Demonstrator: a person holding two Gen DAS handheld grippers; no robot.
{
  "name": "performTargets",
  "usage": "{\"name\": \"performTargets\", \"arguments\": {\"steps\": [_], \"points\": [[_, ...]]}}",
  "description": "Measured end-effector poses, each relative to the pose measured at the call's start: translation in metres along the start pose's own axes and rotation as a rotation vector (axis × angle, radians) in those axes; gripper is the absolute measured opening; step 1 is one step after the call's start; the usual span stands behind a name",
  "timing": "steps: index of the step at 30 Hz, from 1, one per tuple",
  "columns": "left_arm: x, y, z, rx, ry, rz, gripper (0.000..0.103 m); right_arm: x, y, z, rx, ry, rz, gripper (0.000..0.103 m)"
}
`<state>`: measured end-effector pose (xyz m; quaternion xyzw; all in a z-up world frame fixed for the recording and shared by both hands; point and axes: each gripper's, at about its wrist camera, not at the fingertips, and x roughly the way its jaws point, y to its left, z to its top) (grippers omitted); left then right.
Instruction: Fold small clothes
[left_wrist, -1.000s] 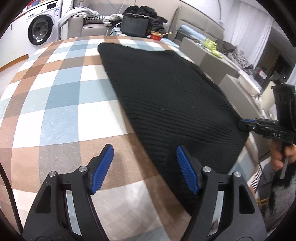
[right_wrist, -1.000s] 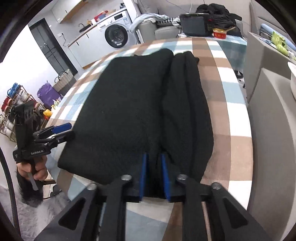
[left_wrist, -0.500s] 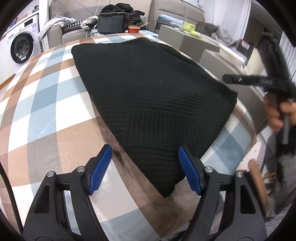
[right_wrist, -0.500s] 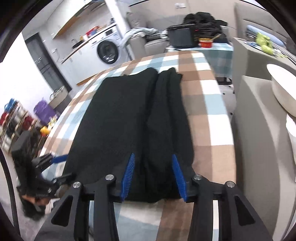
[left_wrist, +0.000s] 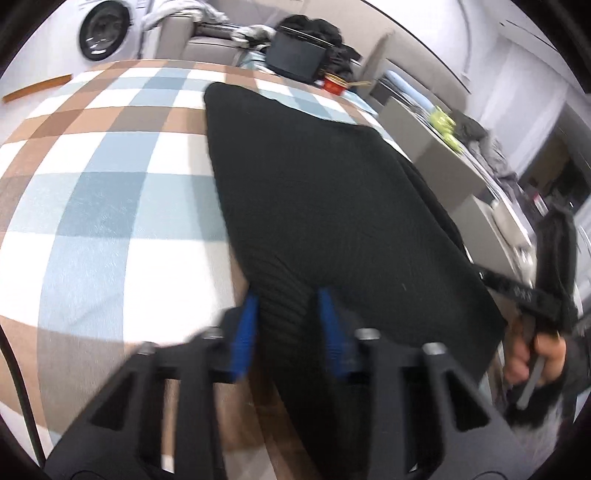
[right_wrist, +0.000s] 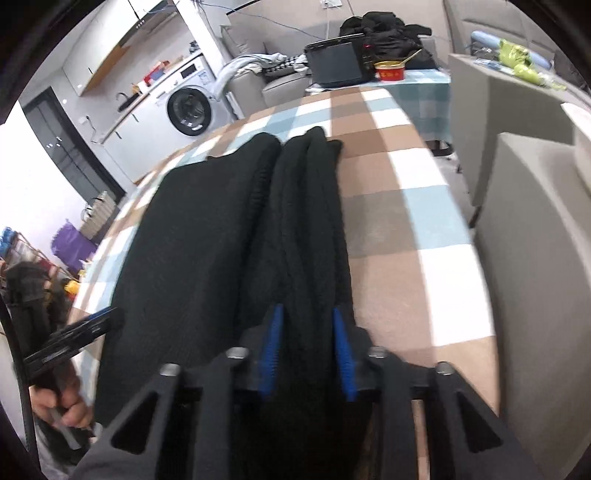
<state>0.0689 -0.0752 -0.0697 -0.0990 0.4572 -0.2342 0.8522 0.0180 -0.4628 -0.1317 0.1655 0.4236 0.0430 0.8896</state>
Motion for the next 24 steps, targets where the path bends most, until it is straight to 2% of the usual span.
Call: {"name": "performTargets", "arguments": {"steps": [3,7,15,17,18,20,23,24], "points": [[0.003,0.01,0.007,-0.028,-0.011,-0.005,0.014,0.004,0.004,-0.004,0.014,-0.004,-0.002,0.021],[-0.004,0.027,0.01,-0.025,-0.025,0.022,0.013,0.029,0.031,0.002,0.014,0.017,0.023,0.021],[-0.035,0.084,0.008,-0.082,-0.056,0.097,0.013,0.058,0.092,-0.003,-0.09,0.07,0.129,0.022],[-0.043,0.091,0.009,-0.088,-0.073,0.089,0.013,0.05,0.092,-0.007,-0.128,0.074,0.098,0.026],[-0.046,0.092,0.009,-0.083,-0.079,0.093,0.013,0.046,0.09,-0.007,-0.136,0.067,0.064,0.033],[-0.054,0.092,0.008,-0.062,-0.096,0.107,0.013,0.03,0.077,-0.008,-0.109,0.028,0.028,0.04],[-0.065,0.09,0.007,-0.043,-0.112,0.118,0.027,0.01,0.062,-0.012,-0.078,0.0,0.004,0.04],[-0.067,0.088,0.008,-0.034,-0.12,0.12,0.036,0.004,0.06,-0.014,-0.077,-0.003,0.014,0.04]]}}
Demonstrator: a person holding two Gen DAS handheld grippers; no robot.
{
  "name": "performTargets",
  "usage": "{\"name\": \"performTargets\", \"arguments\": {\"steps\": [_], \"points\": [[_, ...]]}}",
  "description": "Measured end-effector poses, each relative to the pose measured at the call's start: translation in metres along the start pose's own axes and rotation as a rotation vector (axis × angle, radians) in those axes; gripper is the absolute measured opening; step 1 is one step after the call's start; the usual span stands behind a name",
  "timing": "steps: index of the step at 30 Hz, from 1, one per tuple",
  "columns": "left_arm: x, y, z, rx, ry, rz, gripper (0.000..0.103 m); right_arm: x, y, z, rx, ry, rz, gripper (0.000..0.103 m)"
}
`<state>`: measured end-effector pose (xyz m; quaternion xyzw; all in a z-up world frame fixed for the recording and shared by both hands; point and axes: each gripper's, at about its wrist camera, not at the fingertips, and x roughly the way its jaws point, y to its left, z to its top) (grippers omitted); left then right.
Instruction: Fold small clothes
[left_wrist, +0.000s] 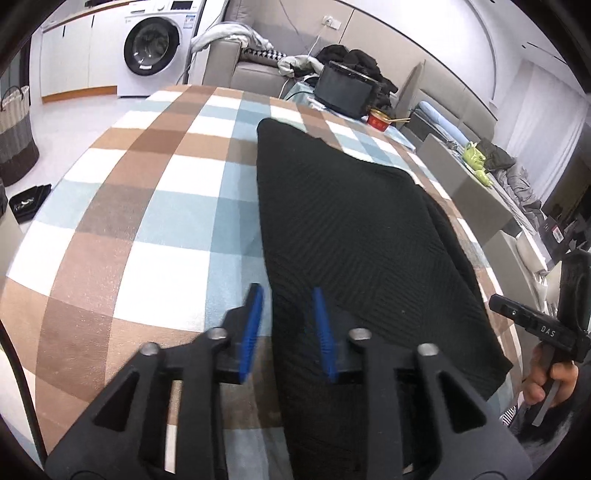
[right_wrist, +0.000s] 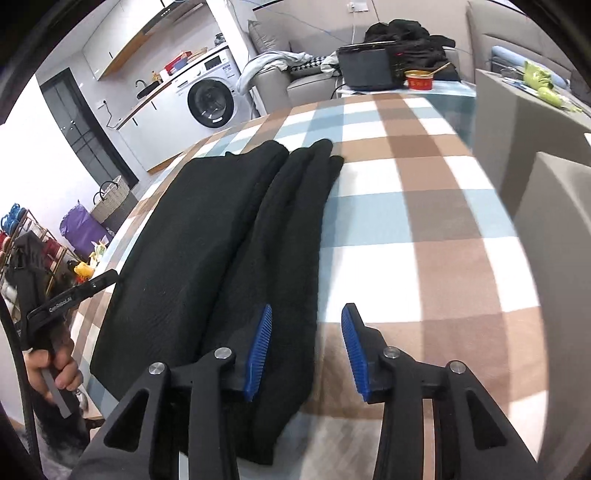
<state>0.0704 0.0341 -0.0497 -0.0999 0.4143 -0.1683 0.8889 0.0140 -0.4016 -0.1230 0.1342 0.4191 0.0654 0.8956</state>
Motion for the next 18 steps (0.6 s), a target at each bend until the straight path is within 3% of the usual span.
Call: {"name": "performTargets", "arguments": {"steps": [1,3,8,13,15,18], "points": [[-0.003,-0.002,0.0,0.007,-0.007,0.007,0.046,0.002,0.01,0.002,0.0,0.0,0.022,0.04],[-0.008,-0.006,-0.001,0.014,-0.025,0.009,0.054,0.001,0.018,0.006,0.005,0.011,0.099,0.04],[-0.015,-0.017,-0.006,0.022,-0.028,-0.012,0.058,0.029,0.04,0.008,-0.01,0.07,0.137,0.037],[-0.016,-0.022,-0.011,0.026,-0.019,-0.021,0.058,0.019,0.057,0.008,-0.042,0.038,0.178,0.035],[-0.014,-0.023,-0.012,0.024,-0.013,-0.025,0.058,0.018,0.061,0.008,-0.039,0.043,0.215,0.035],[-0.011,-0.025,-0.015,0.024,-0.003,-0.029,0.058,0.026,0.062,0.006,-0.037,0.07,0.205,0.033]]}}
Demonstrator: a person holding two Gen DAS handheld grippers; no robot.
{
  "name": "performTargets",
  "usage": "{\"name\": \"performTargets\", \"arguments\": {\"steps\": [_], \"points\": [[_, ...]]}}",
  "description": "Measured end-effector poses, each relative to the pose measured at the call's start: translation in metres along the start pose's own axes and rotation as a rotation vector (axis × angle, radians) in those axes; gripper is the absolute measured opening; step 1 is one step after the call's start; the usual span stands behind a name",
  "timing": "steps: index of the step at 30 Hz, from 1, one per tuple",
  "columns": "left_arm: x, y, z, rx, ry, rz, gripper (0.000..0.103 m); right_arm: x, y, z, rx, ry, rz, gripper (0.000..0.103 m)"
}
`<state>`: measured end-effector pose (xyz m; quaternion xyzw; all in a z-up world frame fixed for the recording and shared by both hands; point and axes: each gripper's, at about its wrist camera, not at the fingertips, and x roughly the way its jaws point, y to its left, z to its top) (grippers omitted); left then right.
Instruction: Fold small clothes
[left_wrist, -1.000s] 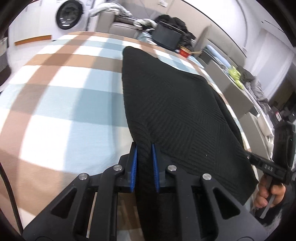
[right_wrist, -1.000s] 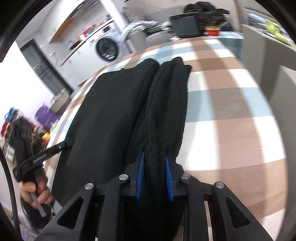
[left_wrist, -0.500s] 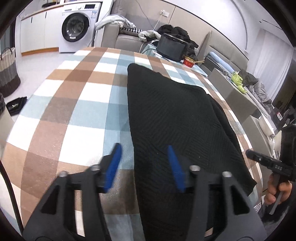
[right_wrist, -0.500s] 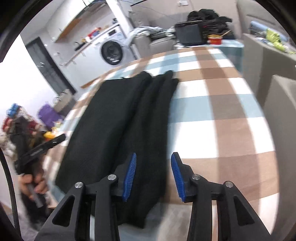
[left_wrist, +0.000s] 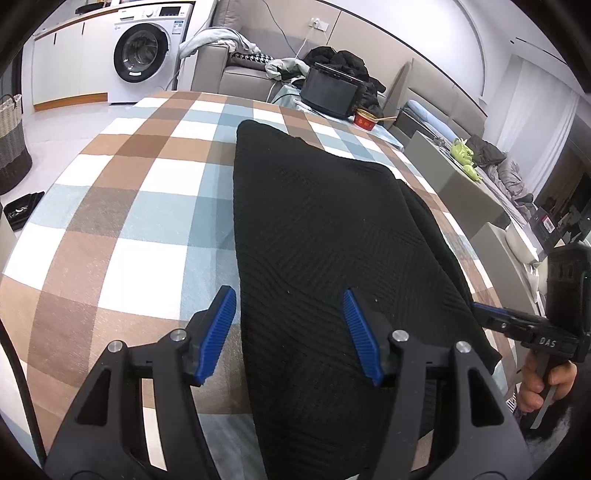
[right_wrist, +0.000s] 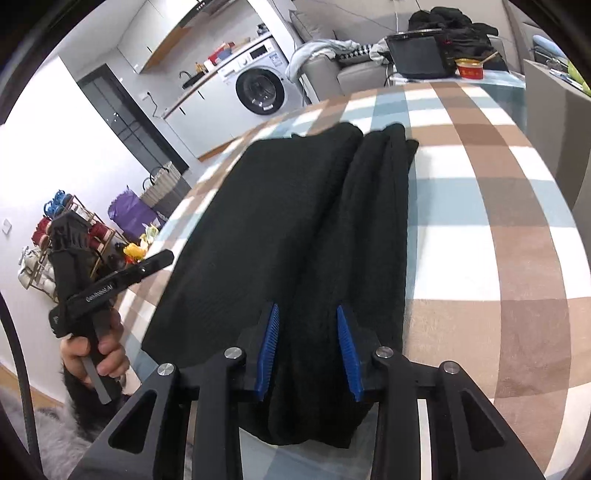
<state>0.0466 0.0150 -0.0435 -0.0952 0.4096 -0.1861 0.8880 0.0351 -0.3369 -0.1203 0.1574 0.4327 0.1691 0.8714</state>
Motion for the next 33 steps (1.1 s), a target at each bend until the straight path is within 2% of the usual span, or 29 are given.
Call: {"name": "performTargets", "arguments": {"steps": [2,4,6,7,9,11,14,16,17,20,22,27,30,32,33], "points": [[0.001,-0.001,-0.002,0.001,0.005,-0.002,0.058,0.008,-0.006,-0.001,0.023,0.021,0.007,0.032],[0.004,-0.002,-0.002,0.005,0.012,-0.002,0.058,0.016,-0.014,-0.001,0.035,0.024,0.021,0.024],[0.005,-0.004,-0.002,0.006,0.016,-0.004,0.058,0.02,-0.017,0.0,0.037,0.004,0.035,0.009],[0.006,-0.004,-0.002,0.006,0.017,-0.004,0.058,0.02,-0.016,0.001,0.032,-0.001,0.031,0.005],[0.004,-0.006,-0.001,0.007,0.013,-0.007,0.058,0.014,-0.006,0.007,-0.005,-0.031,-0.008,0.004],[0.003,-0.007,0.001,0.012,0.009,-0.014,0.058,-0.006,0.014,0.011,-0.087,-0.116,-0.038,0.004],[0.001,-0.012,0.0,0.02,0.012,-0.023,0.058,-0.027,0.029,0.011,-0.123,-0.205,-0.061,0.004],[0.001,-0.015,-0.001,0.029,0.015,-0.022,0.058,-0.022,0.024,0.007,-0.101,-0.189,-0.122,0.004],[0.002,-0.016,-0.002,0.031,0.019,-0.025,0.058,-0.011,0.015,0.003,-0.079,-0.149,-0.17,0.004],[0.004,-0.019,-0.004,0.041,0.029,-0.026,0.058,0.016,-0.006,-0.006,-0.01,-0.053,-0.233,0.004],[0.005,-0.021,-0.005,0.044,0.035,-0.028,0.058,0.018,-0.007,-0.005,-0.002,-0.057,-0.23,0.005],[0.009,-0.028,-0.007,0.058,0.045,-0.047,0.058,0.004,-0.013,0.021,0.021,-0.114,-0.229,0.018],[0.011,-0.033,-0.009,0.074,0.051,-0.051,0.058,0.008,-0.015,0.046,0.043,-0.134,-0.149,0.027],[0.012,-0.035,-0.01,0.081,0.054,-0.05,0.058,0.023,-0.016,0.064,0.043,-0.105,-0.09,0.034],[0.013,-0.035,-0.01,0.084,0.056,-0.048,0.058,0.035,-0.016,0.073,0.047,-0.088,-0.059,0.034]]}}
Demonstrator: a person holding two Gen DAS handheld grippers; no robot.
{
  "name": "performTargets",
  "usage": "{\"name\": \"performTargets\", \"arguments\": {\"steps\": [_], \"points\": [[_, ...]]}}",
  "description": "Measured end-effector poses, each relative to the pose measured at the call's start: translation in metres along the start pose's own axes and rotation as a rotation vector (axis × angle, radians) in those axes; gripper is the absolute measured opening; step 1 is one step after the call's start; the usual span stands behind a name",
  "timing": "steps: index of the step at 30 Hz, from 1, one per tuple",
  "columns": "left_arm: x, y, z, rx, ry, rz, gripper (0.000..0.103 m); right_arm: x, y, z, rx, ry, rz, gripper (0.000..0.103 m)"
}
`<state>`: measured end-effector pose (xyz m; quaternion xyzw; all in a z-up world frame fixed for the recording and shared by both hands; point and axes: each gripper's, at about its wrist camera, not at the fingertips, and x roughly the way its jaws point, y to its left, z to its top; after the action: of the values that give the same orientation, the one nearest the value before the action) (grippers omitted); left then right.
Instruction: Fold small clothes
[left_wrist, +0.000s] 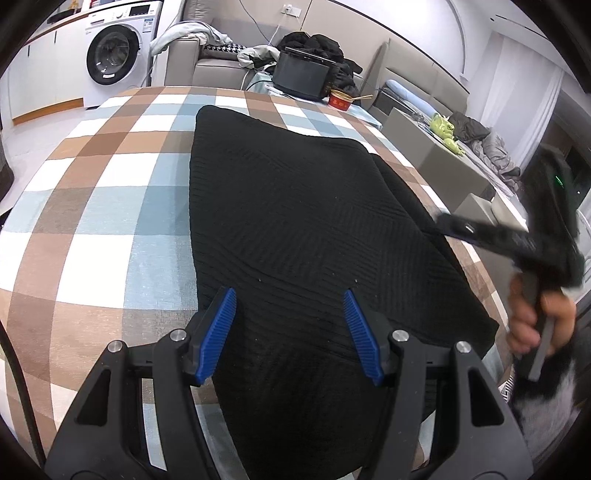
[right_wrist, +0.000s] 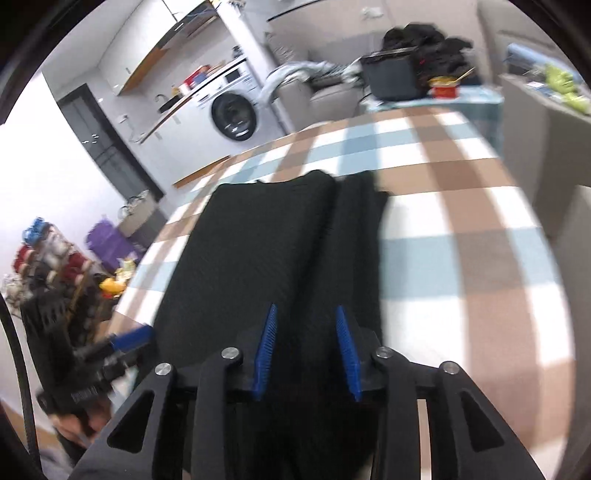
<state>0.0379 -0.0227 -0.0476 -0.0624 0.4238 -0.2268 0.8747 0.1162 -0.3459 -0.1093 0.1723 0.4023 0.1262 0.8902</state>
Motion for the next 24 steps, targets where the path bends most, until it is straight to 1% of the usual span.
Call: {"name": "performTargets", "arguments": {"steps": [3,4,5,6,7,10,11,13,14,16,18,19,21,22,23,24], "points": [[0.0,0.001,0.0,0.001,0.002,-0.001,0.058,0.034,0.0,0.017,0.019,0.056,0.036,0.034],[0.0,0.002,0.0,0.001,0.005,0.0,0.058,0.045,-0.001,0.022,0.024,0.078,0.034,0.034],[0.001,0.003,0.0,0.001,0.007,0.0,0.058,0.058,-0.004,0.027,0.043,0.11,0.02,0.027],[0.0,0.004,0.001,0.0,0.007,-0.001,0.058,0.063,-0.003,0.03,0.039,0.122,0.023,0.014],[0.0,0.005,0.001,-0.001,0.006,0.0,0.058,0.065,0.002,0.034,0.007,0.116,0.026,0.009],[-0.004,0.008,0.002,-0.006,-0.004,0.001,0.058,0.049,0.021,0.042,-0.106,0.044,-0.001,0.007],[-0.005,0.009,0.003,-0.008,-0.007,0.002,0.058,0.042,0.027,0.045,-0.139,0.026,-0.023,0.006],[-0.005,0.01,0.002,-0.013,-0.007,0.0,0.058,0.038,0.028,0.048,-0.153,0.021,-0.05,0.006],[-0.005,0.011,0.001,-0.013,-0.006,0.0,0.058,0.041,0.025,0.047,-0.158,0.023,-0.092,0.006],[-0.004,0.011,0.0,-0.013,0.0,0.005,0.058,0.054,0.017,0.043,-0.148,0.052,-0.147,0.007],[-0.003,0.011,-0.001,-0.011,0.004,0.009,0.058,0.071,0.007,0.04,-0.127,0.117,-0.164,0.011],[-0.004,0.011,-0.002,-0.009,0.005,0.014,0.058,0.07,0.002,0.04,-0.103,0.117,-0.142,0.012],[-0.006,0.012,-0.003,-0.006,0.004,0.017,0.058,0.056,-0.003,0.035,-0.076,0.104,-0.104,0.022],[-0.007,0.012,-0.003,-0.007,0.001,0.017,0.058,0.048,-0.005,0.032,-0.069,0.099,-0.087,0.025],[-0.008,0.012,-0.003,-0.008,-0.003,0.016,0.058,0.036,-0.007,0.026,-0.057,0.091,-0.05,0.03],[-0.008,0.012,-0.003,-0.01,-0.004,0.017,0.058,0.028,-0.009,0.02,-0.046,0.086,-0.021,0.032]]}}
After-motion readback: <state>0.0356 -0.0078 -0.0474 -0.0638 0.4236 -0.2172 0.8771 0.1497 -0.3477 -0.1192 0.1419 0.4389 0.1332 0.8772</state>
